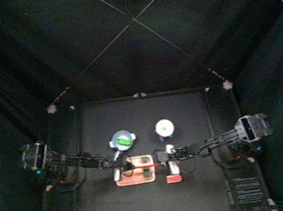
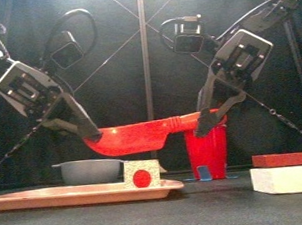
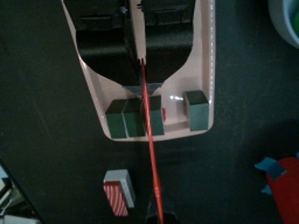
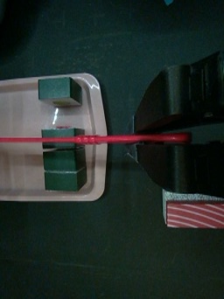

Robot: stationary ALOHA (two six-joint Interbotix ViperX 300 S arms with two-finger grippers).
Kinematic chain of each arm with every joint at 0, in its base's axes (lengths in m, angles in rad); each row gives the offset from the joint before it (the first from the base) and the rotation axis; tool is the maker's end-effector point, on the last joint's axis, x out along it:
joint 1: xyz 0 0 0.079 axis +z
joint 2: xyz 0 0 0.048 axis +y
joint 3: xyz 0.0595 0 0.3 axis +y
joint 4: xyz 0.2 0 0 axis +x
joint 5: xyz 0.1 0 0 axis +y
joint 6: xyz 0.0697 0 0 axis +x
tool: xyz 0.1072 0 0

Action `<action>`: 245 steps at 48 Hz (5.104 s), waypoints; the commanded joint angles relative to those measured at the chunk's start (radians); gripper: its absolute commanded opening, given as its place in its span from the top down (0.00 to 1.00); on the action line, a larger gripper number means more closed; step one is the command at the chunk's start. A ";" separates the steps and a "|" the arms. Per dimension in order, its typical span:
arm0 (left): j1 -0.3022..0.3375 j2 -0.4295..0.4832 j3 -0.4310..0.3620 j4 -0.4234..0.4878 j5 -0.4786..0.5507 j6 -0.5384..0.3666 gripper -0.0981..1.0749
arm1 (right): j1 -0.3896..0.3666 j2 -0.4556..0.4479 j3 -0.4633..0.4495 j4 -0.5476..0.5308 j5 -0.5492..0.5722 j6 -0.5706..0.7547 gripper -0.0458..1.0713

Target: Cut sushi roll

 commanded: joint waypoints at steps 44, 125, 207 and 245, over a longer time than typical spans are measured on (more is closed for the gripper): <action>-0.023 -0.014 -0.038 0.002 -0.020 0.006 0.66 | 0.011 -0.005 0.000 0.029 -0.021 -0.002 0.64; -0.020 0.141 -0.051 -0.026 0.000 0.003 0.66 | 0.008 0.133 -0.011 0.061 -0.029 0.000 0.64; 0.028 0.114 -0.071 -0.021 0.014 0.009 0.66 | -0.072 0.120 -0.029 0.060 -0.031 -0.002 0.64; 0.008 0.017 -0.074 0.008 0.009 0.011 0.66 | -0.044 -0.006 -0.017 0.021 -0.029 -0.003 0.64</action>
